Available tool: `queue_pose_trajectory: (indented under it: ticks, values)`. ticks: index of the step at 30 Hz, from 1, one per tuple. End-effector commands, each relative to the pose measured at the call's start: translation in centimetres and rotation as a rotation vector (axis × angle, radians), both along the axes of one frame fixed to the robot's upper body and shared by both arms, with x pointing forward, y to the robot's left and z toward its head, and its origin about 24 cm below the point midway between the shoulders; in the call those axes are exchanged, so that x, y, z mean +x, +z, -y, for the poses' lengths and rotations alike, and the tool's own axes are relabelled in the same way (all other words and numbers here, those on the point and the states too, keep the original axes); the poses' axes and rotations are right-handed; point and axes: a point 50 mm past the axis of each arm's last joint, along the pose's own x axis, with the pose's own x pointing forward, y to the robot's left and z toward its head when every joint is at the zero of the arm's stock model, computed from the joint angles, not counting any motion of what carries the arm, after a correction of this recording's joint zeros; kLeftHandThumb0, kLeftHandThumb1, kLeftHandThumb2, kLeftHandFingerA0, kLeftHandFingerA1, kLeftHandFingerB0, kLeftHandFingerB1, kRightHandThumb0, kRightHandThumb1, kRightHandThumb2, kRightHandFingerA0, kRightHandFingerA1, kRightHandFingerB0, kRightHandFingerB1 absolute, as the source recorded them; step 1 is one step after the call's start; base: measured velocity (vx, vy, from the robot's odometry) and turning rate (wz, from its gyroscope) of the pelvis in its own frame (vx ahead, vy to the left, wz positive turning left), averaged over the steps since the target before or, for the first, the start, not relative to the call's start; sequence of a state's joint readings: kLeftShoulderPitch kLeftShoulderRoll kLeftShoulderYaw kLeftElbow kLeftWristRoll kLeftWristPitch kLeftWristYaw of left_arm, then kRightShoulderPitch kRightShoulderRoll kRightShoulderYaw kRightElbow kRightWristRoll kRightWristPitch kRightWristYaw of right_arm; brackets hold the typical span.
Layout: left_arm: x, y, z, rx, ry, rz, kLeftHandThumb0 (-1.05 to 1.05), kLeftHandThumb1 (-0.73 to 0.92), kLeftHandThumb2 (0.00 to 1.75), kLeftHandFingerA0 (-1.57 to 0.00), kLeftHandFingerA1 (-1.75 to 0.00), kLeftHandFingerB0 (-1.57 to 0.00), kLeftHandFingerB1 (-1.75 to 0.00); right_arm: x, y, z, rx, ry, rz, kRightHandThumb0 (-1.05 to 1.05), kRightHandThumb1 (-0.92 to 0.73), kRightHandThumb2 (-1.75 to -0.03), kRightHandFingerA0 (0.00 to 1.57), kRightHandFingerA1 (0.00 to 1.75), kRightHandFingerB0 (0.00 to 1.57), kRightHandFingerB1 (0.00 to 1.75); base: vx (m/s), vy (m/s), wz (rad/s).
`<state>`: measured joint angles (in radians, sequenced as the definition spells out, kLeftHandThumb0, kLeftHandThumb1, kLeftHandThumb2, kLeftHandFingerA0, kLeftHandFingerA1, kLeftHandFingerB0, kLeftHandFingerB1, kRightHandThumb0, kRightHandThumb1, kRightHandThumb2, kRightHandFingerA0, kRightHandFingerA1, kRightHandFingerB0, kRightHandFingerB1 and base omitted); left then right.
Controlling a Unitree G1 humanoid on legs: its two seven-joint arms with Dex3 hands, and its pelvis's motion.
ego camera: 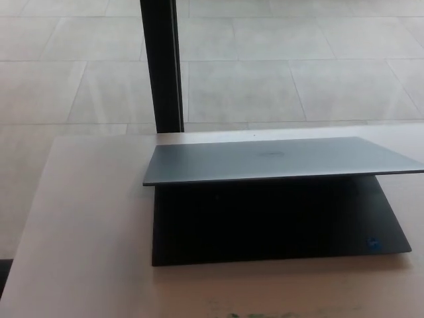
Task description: The robot uses its right hand to push down on the lid of a laptop kept in the middle of the desk to close it
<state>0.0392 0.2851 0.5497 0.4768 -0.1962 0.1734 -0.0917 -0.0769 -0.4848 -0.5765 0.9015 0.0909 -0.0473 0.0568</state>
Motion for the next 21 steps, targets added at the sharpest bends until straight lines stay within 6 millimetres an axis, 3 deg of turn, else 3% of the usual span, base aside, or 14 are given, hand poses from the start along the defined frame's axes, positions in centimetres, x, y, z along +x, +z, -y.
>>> queue_pose_trajectory:
  ticks: [1, 3, 4, 5, 6, 7, 11, 14, 15, 16, 17, 19, 20, 21]
  values:
    - [-0.3, 3.6, -2.4, -0.202, 0.196, 0.205, -0.99, 0.75, 0.64, -0.26, -0.80, -0.35, -0.61, -1.1, 5.1, 4.1, 0.033, -0.304, 0.428, -0.69, -0.92, -0.84, 0.11, 0.35, 0.10, 0.25, 0.00, 0.000, 0.00]
    - [-0.3, 3.7, -2.3, -0.207, 0.195, 0.210, -0.99, 0.75, 0.64, -0.23, -0.81, -0.35, -0.63, -1.0, 6.1, 4.5, 0.010, -0.310, 0.444, -0.70, -0.92, -0.82, 0.14, 0.36, 0.07, 0.22, 0.00, 0.000, 0.00]
    - [-0.3, 3.7, -2.2, -0.214, 0.206, 0.216, -0.95, 0.58, 1.12, -0.23, -0.71, -0.33, -0.65, -0.5, 7.4, 5.1, -0.013, -0.321, 0.489, -0.71, -0.92, -0.81, 0.14, 0.35, 0.06, 0.22, 0.00, 0.000, 0.00]
    - [-0.3, 3.7, -2.2, -0.212, 0.200, 0.213, -1.00, 0.77, 0.64, -0.23, -0.82, -0.33, -0.63, -0.1, 8.4, 5.3, -0.044, -0.312, 0.497, -0.62, -0.91, -0.80, 0.13, 0.35, 0.05, 0.25, 0.00, 0.000, 0.00]
    - [-0.4, 3.6, -2.2, -0.216, 0.199, 0.213, -1.00, 0.59, 1.13, -0.24, -0.73, -0.31, -0.64, 0.5, 9.5, 5.3, -0.074, -0.280, 0.541, -0.68, -0.86, -1.11, 0.01, 0.41, 0.13, 0.32, 0.00, 0.000, 0.00]
    - [-0.4, 3.6, -2.2, -0.220, 0.210, 0.216, -1.01, 0.75, 0.63, -0.26, -0.84, -0.34, -0.62, 0.9, 10.4, 5.4, -0.084, -0.267, 0.568, -0.70, -0.92, -0.89, 0.10, 0.38, 0.09, 0.24, 0.00, 0.000, 0.00]
    - [-0.4, 3.9, -2.1, -0.218, 0.217, 0.209, -1.03, 0.55, 0.92, -0.32, -0.80, -0.34, -0.64, 4.1, 15.8, 4.2, -0.193, -0.154, 0.725, -0.29, -0.68, -1.21, 0.02, 0.51, 0.00, 0.48, 0.00, 0.000, 0.00]
    - [-0.5, 4.0, -2.1, -0.218, 0.210, 0.207, -1.00, 0.75, 0.64, -0.24, -0.81, -0.35, -0.63, 6.5, 20.3, 2.2, -0.263, -0.042, 0.846, -0.71, -0.92, -0.85, 0.23, 0.57, 0.17, 0.33, 0.00, 0.000, 0.00]
    - [-0.5, 4.0, -2.2, -0.227, 0.211, 0.214, -0.98, 0.56, 1.10, -0.27, -0.73, -0.41, -0.67, 7.5, 22.3, 1.3, -0.308, -0.013, 0.873, -0.75, -0.92, -0.85, 0.33, 0.52, 0.25, 0.35, 0.00, 0.000, 0.00]
    - [-0.6, 3.9, -2.3, -0.224, 0.215, 0.211, -0.98, 0.56, 1.10, -0.27, -0.73, -0.41, -0.67, 8.0, 23.1, 0.9, -0.322, 0.003, 0.879, -0.75, -0.92, -0.85, 0.33, 0.52, 0.25, 0.35, 0.00, 0.000, 0.00]
    - [-0.6, 4.0, -2.2, -0.220, 0.219, 0.210, -1.00, 0.75, 0.63, -0.27, -0.83, -0.38, -0.63, 8.6, 24.2, 0.1, -0.329, 0.049, 0.907, -0.76, -0.92, -0.86, 0.32, 0.50, 0.24, 0.35, 0.00, 0.000, 0.00]
    - [-0.7, 4.0, -2.1, -0.218, 0.222, 0.203, -0.99, 0.73, 0.65, -0.27, -0.80, -0.40, -0.62, 10.1, 26.6, -1.9, -0.360, 0.181, 0.944, -0.84, -0.92, -0.86, 0.26, 0.44, 0.21, 0.34, 0.00, 0.000, 0.00]
    - [-0.7, 4.1, -2.1, -0.217, 0.222, 0.201, -0.93, 0.57, 1.12, -0.27, -0.71, -0.40, -0.66, 10.3, 27.0, -2.3, -0.367, 0.201, 0.944, -0.85, -0.92, -0.86, 0.25, 0.42, 0.21, 0.34, 0.00, 0.000, 0.00]
    - [-0.7, 4.1, -2.1, -0.216, 0.222, 0.199, -0.93, 0.57, 1.12, -0.27, -0.71, -0.40, -0.66, 10.7, 27.7, -2.9, -0.378, 0.231, 0.945, -0.85, -0.92, -0.86, 0.25, 0.42, 0.21, 0.34, 0.00, 0.000, 0.00]
